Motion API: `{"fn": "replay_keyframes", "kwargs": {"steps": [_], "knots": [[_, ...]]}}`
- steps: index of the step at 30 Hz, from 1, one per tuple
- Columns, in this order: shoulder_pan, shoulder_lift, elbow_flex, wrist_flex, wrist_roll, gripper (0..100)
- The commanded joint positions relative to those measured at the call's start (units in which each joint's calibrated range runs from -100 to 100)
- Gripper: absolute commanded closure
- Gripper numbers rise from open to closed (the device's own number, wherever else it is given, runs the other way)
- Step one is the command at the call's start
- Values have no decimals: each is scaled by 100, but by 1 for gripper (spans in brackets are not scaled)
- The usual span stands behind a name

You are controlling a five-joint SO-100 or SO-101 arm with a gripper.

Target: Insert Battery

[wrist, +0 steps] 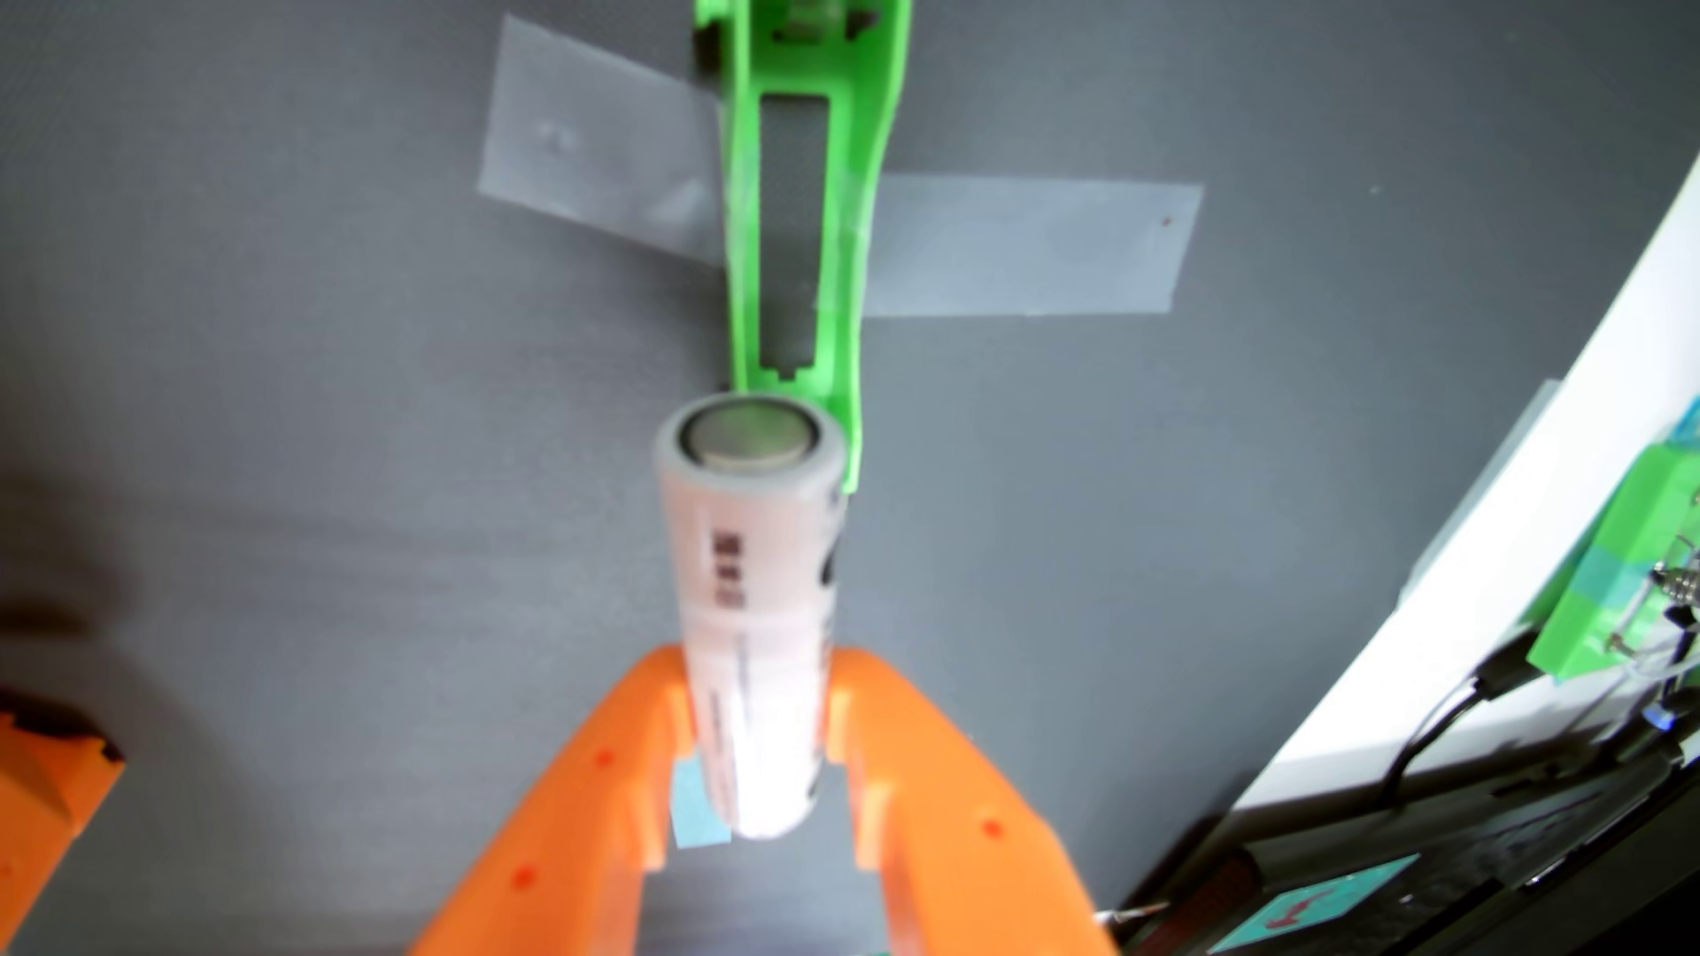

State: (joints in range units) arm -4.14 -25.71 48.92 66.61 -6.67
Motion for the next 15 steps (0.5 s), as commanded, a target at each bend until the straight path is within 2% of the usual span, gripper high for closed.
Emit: {"fn": "replay_keyframes", "kwargs": {"steps": [1,15], "knots": [[-47,-93,-33,-57,-34,98],[-47,-126,102,-73,-44,98]]}}
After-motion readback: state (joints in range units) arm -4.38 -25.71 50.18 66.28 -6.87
